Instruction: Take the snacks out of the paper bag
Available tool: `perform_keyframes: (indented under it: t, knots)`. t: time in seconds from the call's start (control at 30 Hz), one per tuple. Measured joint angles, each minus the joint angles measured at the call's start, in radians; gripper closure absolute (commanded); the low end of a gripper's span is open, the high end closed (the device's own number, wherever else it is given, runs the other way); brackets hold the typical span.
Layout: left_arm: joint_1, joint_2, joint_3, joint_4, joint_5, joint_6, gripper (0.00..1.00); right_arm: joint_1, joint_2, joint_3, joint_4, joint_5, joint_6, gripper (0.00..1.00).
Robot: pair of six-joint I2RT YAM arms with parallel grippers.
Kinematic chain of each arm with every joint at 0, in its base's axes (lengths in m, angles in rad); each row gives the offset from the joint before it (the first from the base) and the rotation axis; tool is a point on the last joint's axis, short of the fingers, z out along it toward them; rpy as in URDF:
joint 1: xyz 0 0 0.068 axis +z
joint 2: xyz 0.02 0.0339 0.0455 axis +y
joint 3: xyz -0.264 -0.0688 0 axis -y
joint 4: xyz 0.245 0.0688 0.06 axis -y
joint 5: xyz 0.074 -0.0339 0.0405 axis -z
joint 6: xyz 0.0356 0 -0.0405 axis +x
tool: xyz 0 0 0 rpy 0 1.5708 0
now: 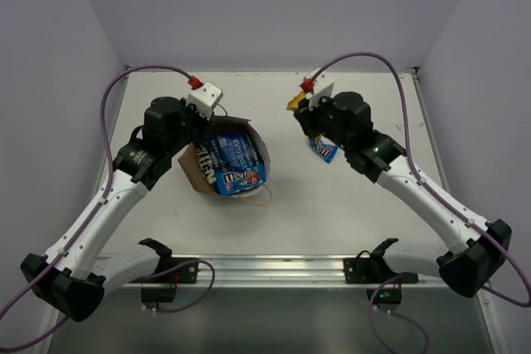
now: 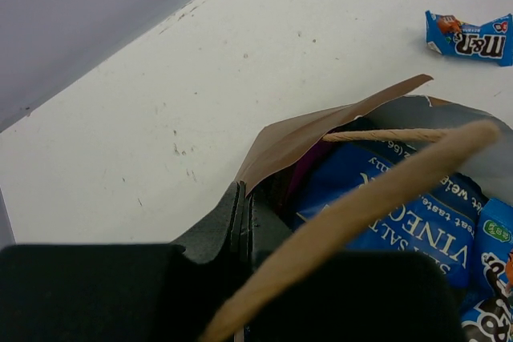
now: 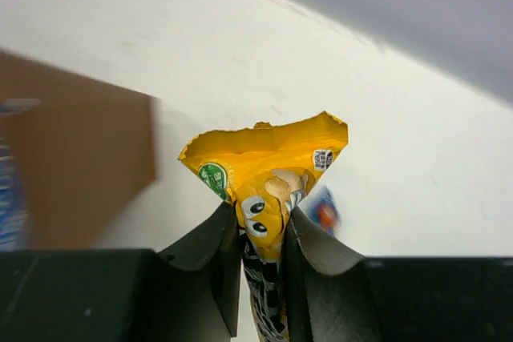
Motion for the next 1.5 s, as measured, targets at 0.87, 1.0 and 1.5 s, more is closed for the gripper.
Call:
perform_keyframes:
  t: [0.87,1.0,1.5]
  knots:
    - [0.0,-0.003,-0.013,0.018,-0.007,0.0,1.0,-0.45,0.108,-0.156,-0.113,-0.002,0.351,0.15]
    - [0.0,-0.003,-0.013,0.018,-0.007,0.0,1.0,-0.19,-0.016,-0.068,-0.085,-0.123,0.195,0.14]
    - [0.0,-0.003,-0.013,0.018,-0.007,0.0,1.0,0.282,0.218,0.078,-0.166,-0.33,-0.194,0.21]
